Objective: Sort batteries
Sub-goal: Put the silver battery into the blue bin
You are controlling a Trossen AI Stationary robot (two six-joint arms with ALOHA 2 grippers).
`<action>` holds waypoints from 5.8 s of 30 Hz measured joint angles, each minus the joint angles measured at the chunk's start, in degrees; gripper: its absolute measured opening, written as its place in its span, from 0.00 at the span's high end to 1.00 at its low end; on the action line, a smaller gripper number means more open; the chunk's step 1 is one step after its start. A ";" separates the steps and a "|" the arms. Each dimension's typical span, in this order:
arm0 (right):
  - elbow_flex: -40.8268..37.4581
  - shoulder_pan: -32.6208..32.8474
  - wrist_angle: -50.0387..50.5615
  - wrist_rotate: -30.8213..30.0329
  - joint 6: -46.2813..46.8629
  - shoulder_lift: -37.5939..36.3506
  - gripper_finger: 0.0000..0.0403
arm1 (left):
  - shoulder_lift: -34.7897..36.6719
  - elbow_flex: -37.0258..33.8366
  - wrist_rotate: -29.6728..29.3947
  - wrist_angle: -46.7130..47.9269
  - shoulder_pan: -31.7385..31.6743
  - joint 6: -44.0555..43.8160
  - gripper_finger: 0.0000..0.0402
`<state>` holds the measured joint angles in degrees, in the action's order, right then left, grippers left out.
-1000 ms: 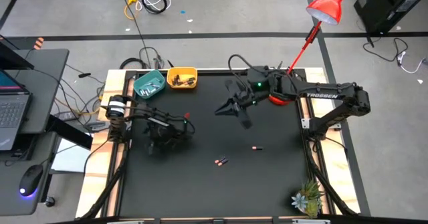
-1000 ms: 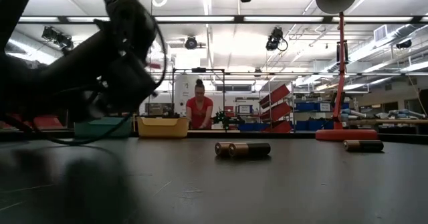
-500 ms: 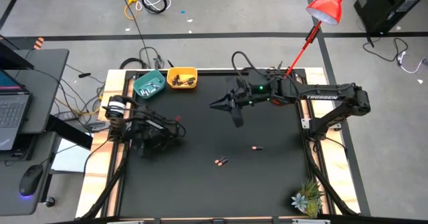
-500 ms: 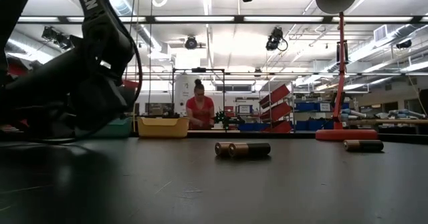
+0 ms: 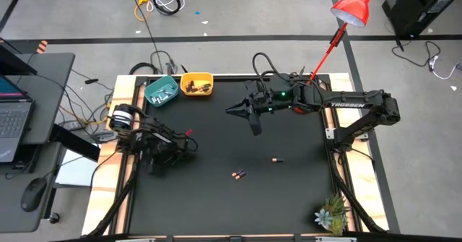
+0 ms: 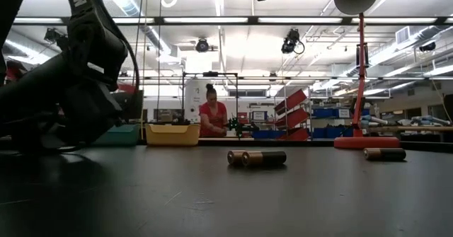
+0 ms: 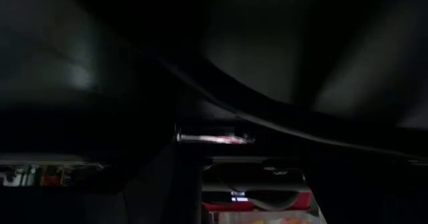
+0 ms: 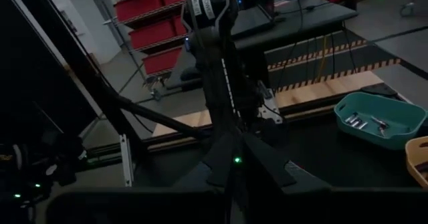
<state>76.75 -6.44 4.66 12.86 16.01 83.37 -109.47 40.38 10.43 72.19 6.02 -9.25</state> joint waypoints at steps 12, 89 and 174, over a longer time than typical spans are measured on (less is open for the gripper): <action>0.00 0.67 -0.35 -0.02 1.07 0.00 0.90 | 0.13 -1.95 4.47 -1.89 0.25 -1.30 0.22; 0.00 1.60 0.58 3.28 -0.73 -0.02 0.90 | 37.45 0.47 -2.21 -0.52 11.28 -39.08 0.74; 0.00 7.41 -2.51 -12.46 7.44 -0.07 0.90 | 4.17 -4.02 3.86 -5.86 15.52 -6.52 0.53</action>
<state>76.75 0.97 2.15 0.40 23.44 83.31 -105.30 36.36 14.29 66.32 21.54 -15.77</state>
